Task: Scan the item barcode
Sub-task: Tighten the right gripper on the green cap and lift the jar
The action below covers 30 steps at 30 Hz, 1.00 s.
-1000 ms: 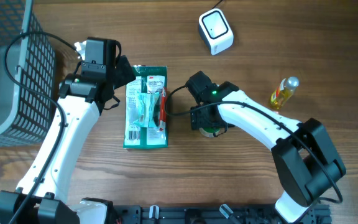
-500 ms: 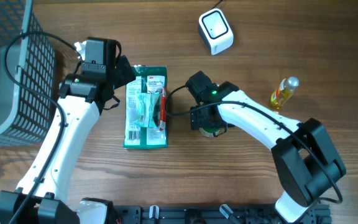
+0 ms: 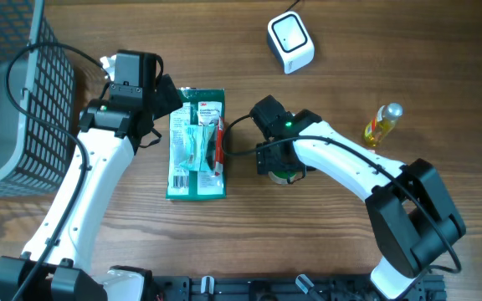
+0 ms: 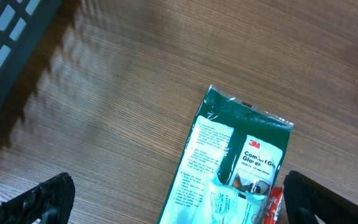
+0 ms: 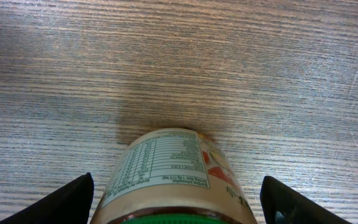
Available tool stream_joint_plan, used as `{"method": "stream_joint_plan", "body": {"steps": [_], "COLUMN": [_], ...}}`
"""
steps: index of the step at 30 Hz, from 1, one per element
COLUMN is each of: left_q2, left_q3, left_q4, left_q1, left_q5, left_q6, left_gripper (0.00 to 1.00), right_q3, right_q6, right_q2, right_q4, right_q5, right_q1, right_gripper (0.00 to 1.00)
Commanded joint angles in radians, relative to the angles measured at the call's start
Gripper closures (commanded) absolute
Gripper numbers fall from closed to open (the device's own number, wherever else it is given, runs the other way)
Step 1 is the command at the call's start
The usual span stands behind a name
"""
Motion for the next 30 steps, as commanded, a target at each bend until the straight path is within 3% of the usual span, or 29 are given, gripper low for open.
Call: {"method": "stream_joint_plan", "body": {"steps": [1,7,15,23,30], "left_q2": [0.005,0.005,0.005,0.005,0.005], "left_q3": [-0.003,-0.003,-0.003,-0.003,-0.003], "left_q4": [0.003,0.003,0.003,0.003,0.003], "left_q1": [0.005,0.005,0.005,0.005,0.005], "left_q5": [0.002,0.002,0.002,0.002,0.002], "left_q6": [0.015,0.016,0.015,0.015,0.015], "left_gripper": [0.0,0.0,0.0,0.0,0.0], "right_q3": [-0.004,-0.004,-0.004,0.014,0.121], "right_q6": [-0.003,0.002,0.0,-0.001,0.002], "right_q2": [0.019,0.019,0.019,0.018,-0.036], "right_q4": [-0.002,-0.01,-0.01,-0.017,-0.123], "right_q5": [0.017,0.004,-0.003,-0.003,-0.039], "right_q1": [0.003,0.003,0.003,0.003,-0.016], "right_gripper": [0.14,0.15,0.36,0.44,0.5]}}
